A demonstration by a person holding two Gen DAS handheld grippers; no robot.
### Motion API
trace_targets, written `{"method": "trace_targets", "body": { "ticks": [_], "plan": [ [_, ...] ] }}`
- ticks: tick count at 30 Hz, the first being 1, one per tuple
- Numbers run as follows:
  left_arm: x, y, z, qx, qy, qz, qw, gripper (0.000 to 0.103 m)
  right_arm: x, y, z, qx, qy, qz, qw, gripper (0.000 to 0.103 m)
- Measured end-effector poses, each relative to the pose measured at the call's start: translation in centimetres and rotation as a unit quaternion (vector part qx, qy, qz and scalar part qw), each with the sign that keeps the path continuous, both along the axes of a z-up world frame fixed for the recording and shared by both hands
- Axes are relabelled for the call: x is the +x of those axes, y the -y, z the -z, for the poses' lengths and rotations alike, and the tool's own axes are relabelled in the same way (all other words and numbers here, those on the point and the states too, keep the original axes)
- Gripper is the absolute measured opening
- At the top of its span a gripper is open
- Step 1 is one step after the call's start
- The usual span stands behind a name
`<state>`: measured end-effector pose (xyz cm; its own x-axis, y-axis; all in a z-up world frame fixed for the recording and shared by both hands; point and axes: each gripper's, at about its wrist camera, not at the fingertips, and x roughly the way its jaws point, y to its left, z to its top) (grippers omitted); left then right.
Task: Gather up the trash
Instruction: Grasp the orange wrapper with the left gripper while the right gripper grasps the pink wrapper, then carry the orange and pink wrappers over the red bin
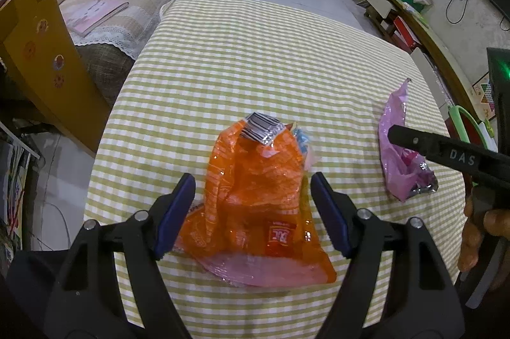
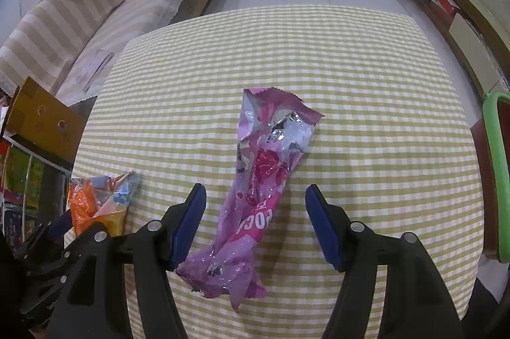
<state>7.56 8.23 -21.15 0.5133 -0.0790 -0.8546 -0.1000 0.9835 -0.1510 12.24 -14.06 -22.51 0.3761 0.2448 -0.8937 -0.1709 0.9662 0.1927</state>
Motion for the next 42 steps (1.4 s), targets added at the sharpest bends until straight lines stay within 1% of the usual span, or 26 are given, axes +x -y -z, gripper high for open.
{"method": "trace_targets", "body": {
  "ticks": [1,2,3,4,5,7,10,17,24,34,42],
  "plan": [
    [0.0,0.0,0.1,0.000,0.000,0.001,1.0000,0.072,0.0,0.0,0.1,-0.002,0.000,0.000,1.000,0.062],
    [0.1,0.0,0.1,0.000,-0.001,0.001,1.0000,0.072,0.0,0.1,0.2,-0.004,0.000,-0.001,1.000,0.057],
    [0.1,0.1,0.1,0.001,0.000,0.000,1.0000,0.066,0.1,0.1,0.3,-0.007,-0.002,-0.003,1.000,0.045],
    [0.1,0.1,0.1,0.002,0.000,-0.001,1.0000,0.060,0.0,0.5,0.4,-0.007,-0.005,-0.004,1.000,0.038],
    [0.1,0.1,0.1,0.002,0.000,-0.002,1.0000,0.060,-0.1,0.7,0.4,-0.003,-0.006,-0.005,1.000,0.027],
    [0.2,0.1,0.1,0.000,0.001,-0.004,1.0000,0.055,-0.2,0.8,0.2,0.004,-0.002,-0.004,1.000,0.025],
    [0.0,-0.1,-0.1,0.003,0.005,-0.010,0.9999,0.053,-0.5,1.2,-0.3,0.014,0.003,-0.005,1.000,0.024],
    [-0.4,-0.3,-2.0,-0.002,0.024,-0.024,0.9994,0.052,-2.3,2.2,-3.3,0.050,0.033,0.004,0.998,0.024],
    [-0.9,0.8,-4.8,-0.003,0.056,-0.019,0.9982,0.052,-4.6,3.0,-6.7,0.054,0.073,-0.003,0.996,0.024],
    [-1.8,2.3,-7.9,0.009,0.091,-0.012,0.9958,0.053,-6.7,5.5,-9.1,0.081,0.100,0.014,0.992,0.025],
    [-2.4,4.5,-10.3,0.023,0.119,0.010,0.9926,0.053,-9.0,8.6,-11.1,0.075,0.128,0.031,0.988,0.025]
  ]
}}
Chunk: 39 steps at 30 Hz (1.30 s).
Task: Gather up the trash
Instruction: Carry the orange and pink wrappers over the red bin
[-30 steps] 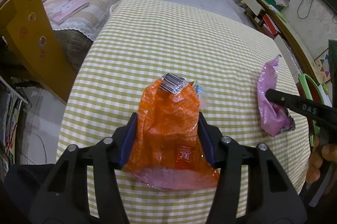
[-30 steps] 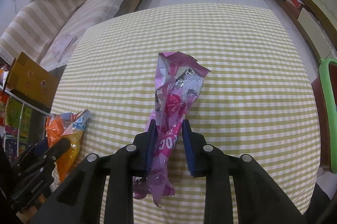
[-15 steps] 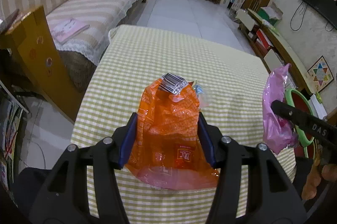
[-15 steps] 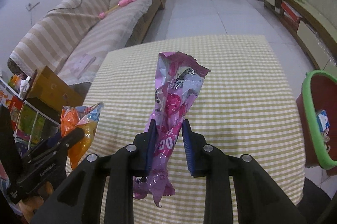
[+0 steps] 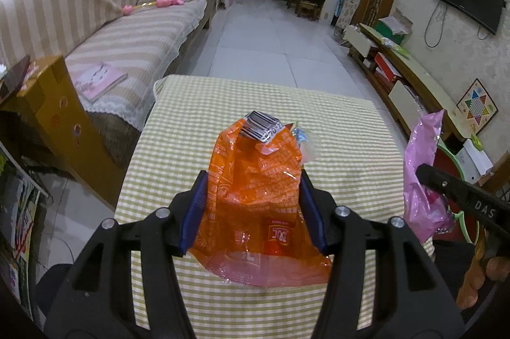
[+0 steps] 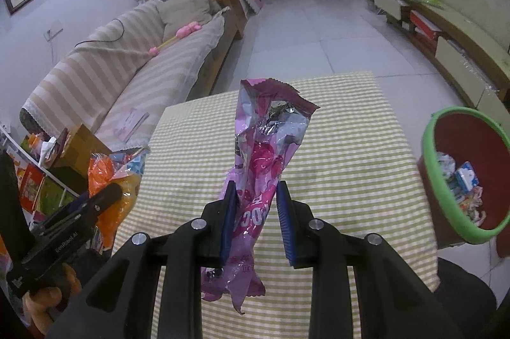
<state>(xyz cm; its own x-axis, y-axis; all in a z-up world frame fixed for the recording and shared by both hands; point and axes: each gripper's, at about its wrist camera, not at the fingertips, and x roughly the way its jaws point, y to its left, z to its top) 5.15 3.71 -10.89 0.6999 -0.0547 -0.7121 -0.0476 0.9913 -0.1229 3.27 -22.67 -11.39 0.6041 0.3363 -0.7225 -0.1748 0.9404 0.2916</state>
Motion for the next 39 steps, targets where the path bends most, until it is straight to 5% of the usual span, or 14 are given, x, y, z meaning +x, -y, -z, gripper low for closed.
{"method": "trace_targets", "body": {
  "ticks": [39],
  "plan": [
    [0.7,13.2,-6.7,0.015,0.082,0.122,0.9891,0.053,-4.4,13.5,-4.8,0.006,0.075,0.124,0.989,0.026]
  ]
}}
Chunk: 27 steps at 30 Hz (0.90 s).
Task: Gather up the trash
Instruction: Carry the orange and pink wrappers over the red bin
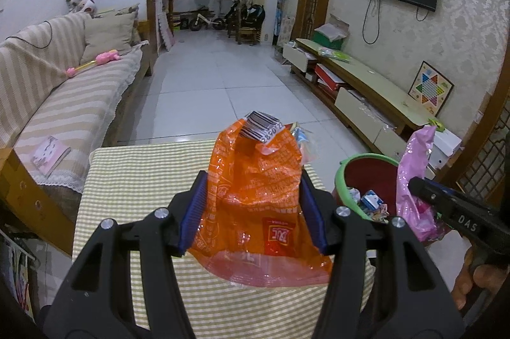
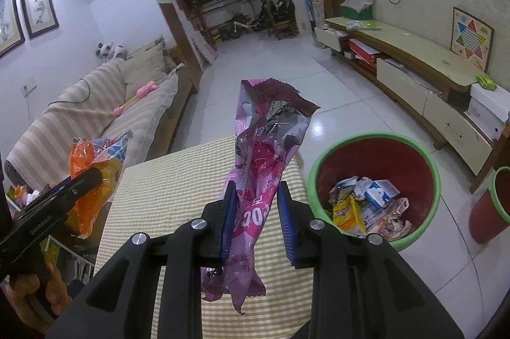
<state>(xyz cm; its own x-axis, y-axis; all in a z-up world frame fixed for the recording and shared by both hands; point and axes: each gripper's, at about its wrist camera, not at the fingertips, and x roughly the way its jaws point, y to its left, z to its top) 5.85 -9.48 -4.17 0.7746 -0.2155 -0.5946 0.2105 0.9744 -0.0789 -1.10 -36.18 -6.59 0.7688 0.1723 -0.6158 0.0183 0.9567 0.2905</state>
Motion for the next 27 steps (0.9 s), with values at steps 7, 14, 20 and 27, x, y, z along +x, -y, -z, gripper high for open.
{"method": "trace_targets", "body": {
  "ticks": [7,14,20,27],
  "plan": [
    [0.2,1.8,0.4,0.008,-0.005,0.018,0.9998,0.053,0.1,1.4,0.4,0.004,-0.006,0.013,1.000,0.026],
    [0.7,3.0,0.6,0.013,-0.009,0.027,0.9995,0.053,0.2,2.3,0.8,0.008,-0.011,0.018,1.000,0.026],
    [1.1,3.8,0.9,0.011,-0.013,0.034,0.9993,0.053,0.2,3.0,0.8,0.010,-0.011,0.025,1.000,0.026],
    [1.7,4.9,1.0,0.008,-0.013,0.052,0.9985,0.053,0.1,3.6,0.5,0.003,-0.009,0.035,0.999,0.026]
  ]
}}
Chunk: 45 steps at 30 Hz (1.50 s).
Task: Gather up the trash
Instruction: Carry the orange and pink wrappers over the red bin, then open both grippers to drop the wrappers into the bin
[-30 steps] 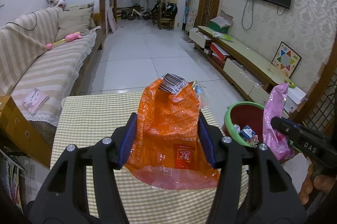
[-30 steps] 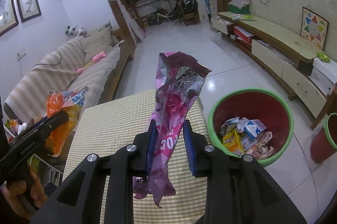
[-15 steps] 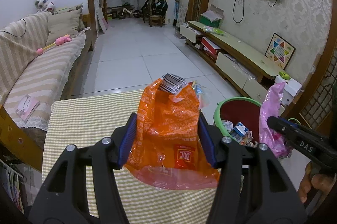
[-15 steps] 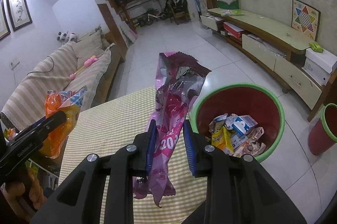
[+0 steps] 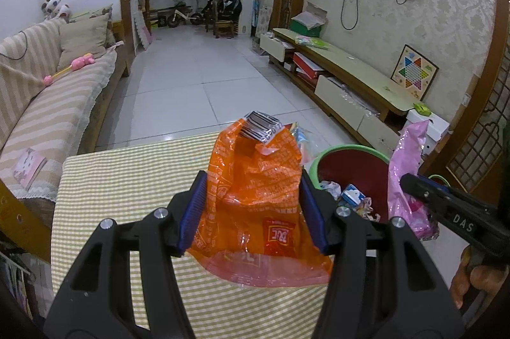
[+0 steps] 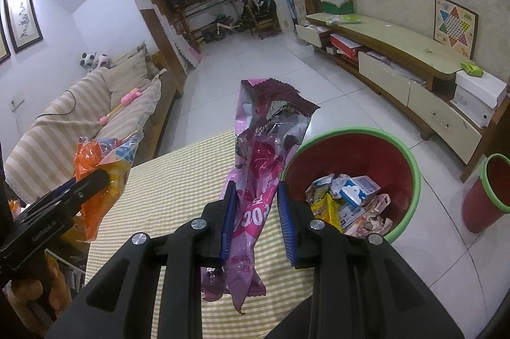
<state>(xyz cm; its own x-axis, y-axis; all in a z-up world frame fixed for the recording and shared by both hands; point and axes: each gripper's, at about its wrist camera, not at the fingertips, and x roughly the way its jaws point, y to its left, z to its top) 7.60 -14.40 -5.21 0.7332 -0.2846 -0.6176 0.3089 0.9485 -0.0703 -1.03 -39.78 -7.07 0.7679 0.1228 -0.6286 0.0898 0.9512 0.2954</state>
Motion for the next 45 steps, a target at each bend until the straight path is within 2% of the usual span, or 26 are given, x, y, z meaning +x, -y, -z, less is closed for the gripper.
{"method": "trace_targets", "body": {
  "ticks": [22,34,45],
  "plan": [
    [1.4,4.2,1.6,0.008,-0.016,0.043,0.9989,0.053,-0.6,3.9,1.6,-0.006,-0.024,0.044,0.999,0.026],
    [4.4,10.5,4.7,0.020,-0.051,0.091,0.9943,0.053,1.1,8.6,2.5,-0.021,-0.028,0.075,0.997,0.026],
    [7.0,15.3,7.0,0.025,-0.090,0.121,0.9882,0.053,3.9,11.7,5.1,-0.006,-0.051,0.079,0.996,0.026]
  ]
}}
